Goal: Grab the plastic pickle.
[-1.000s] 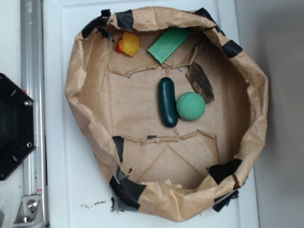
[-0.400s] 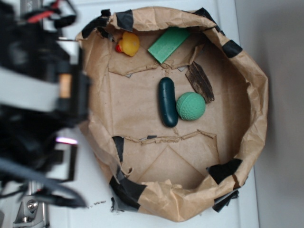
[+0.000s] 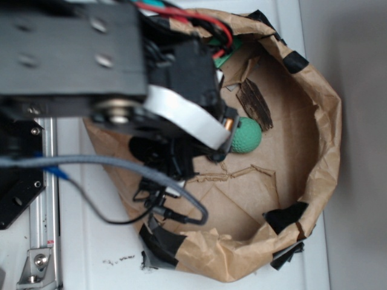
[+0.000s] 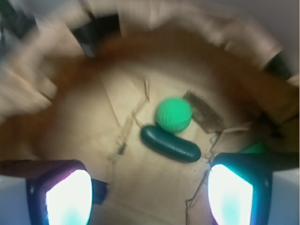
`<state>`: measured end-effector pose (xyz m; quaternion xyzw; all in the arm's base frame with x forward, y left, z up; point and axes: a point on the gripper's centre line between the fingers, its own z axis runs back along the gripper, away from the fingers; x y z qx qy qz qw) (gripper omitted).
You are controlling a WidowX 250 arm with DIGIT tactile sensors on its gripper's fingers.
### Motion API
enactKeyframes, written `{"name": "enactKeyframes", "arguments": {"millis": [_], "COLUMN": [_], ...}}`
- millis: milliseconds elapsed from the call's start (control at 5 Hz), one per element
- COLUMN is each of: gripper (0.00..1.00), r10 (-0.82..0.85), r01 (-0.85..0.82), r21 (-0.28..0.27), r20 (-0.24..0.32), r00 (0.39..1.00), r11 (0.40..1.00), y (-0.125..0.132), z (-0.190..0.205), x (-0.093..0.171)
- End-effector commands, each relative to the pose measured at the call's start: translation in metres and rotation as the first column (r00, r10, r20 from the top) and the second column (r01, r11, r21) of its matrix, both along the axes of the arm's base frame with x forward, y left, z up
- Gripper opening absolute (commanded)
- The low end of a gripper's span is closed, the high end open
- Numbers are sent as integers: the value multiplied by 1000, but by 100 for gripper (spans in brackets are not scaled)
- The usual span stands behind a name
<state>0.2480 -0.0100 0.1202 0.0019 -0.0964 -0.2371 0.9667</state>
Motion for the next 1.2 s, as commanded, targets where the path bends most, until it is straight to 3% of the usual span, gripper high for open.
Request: {"name": "enactKeyframes", "arguments": {"millis": [0,400,600,800,1000], "gripper": [100,100,0,0,0], "r10": [-26,-123,46,227,463], "r01": [26,123,-48,-238,-469], "r21": [-9,100,61,99,-32], "r20": [1,-6,22,115,229], "r00": [1000,992,999,967,856], "r11": [1000,987,997,966,883], "y": [25,0,5,9,10], "z": [-62,-107,-110,-95,-46], "x": [12,36,31,20,9]}}
